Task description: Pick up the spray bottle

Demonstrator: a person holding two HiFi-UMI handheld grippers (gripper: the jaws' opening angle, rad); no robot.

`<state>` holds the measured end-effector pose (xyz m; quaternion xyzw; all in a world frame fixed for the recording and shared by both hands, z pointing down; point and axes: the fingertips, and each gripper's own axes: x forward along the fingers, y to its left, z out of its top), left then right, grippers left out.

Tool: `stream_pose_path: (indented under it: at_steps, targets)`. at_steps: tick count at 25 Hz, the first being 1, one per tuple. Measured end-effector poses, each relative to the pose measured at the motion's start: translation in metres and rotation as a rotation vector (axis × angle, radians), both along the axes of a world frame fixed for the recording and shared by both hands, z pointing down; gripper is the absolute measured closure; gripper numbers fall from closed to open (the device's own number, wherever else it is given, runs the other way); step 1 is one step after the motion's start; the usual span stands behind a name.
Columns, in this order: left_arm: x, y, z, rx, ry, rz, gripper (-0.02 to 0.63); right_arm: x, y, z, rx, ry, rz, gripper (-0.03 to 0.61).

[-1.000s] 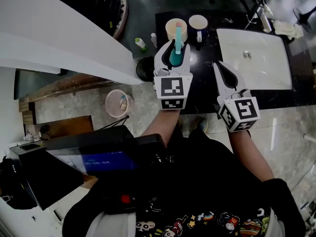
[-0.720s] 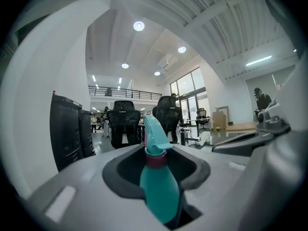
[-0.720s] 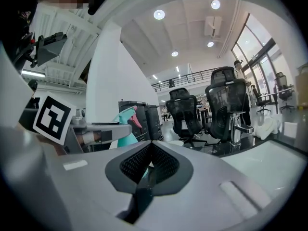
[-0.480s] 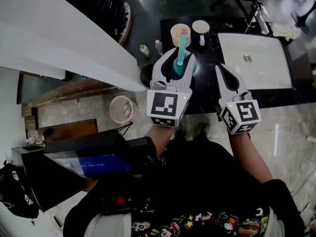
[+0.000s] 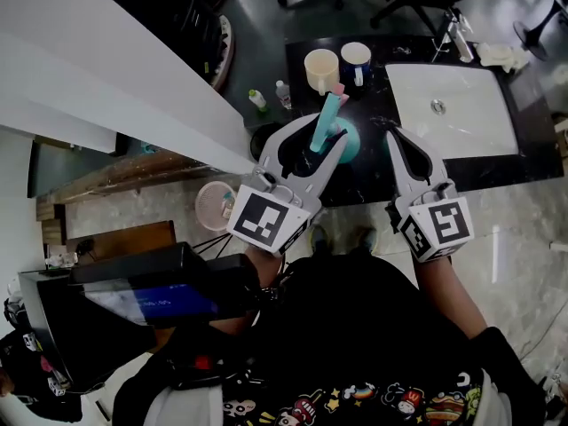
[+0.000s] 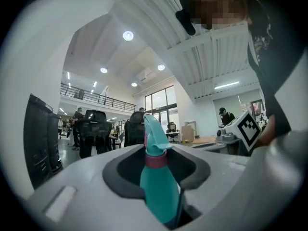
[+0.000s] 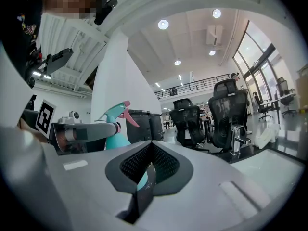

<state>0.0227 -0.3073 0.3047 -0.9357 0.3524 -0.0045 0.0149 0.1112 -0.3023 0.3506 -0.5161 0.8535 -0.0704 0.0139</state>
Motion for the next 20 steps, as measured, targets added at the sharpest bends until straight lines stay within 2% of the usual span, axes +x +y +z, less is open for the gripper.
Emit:
stream_pose_path:
  at_steps: [4, 8, 12, 20]
  targets:
    - [-0.012, 0.018, -0.002, 0.005, 0.056, -0.003, 0.471, -0.005, 0.012, -0.003, 0.004, 0.013, -0.013, 0.555]
    - [-0.016, 0.026, 0.003, -0.021, 0.071, -0.025, 0.471, -0.009, 0.018, 0.000, 0.002, 0.027, -0.022, 0.555]
    - [-0.013, 0.028, 0.005, -0.069, 0.031, -0.022, 0.471, -0.014, 0.018, -0.003, -0.006, 0.040, -0.035, 0.555]
    - [-0.013, 0.028, 0.003, -0.053, 0.052, -0.021, 0.471, -0.018, 0.016, -0.009, 0.004, 0.041, -0.034, 0.555]
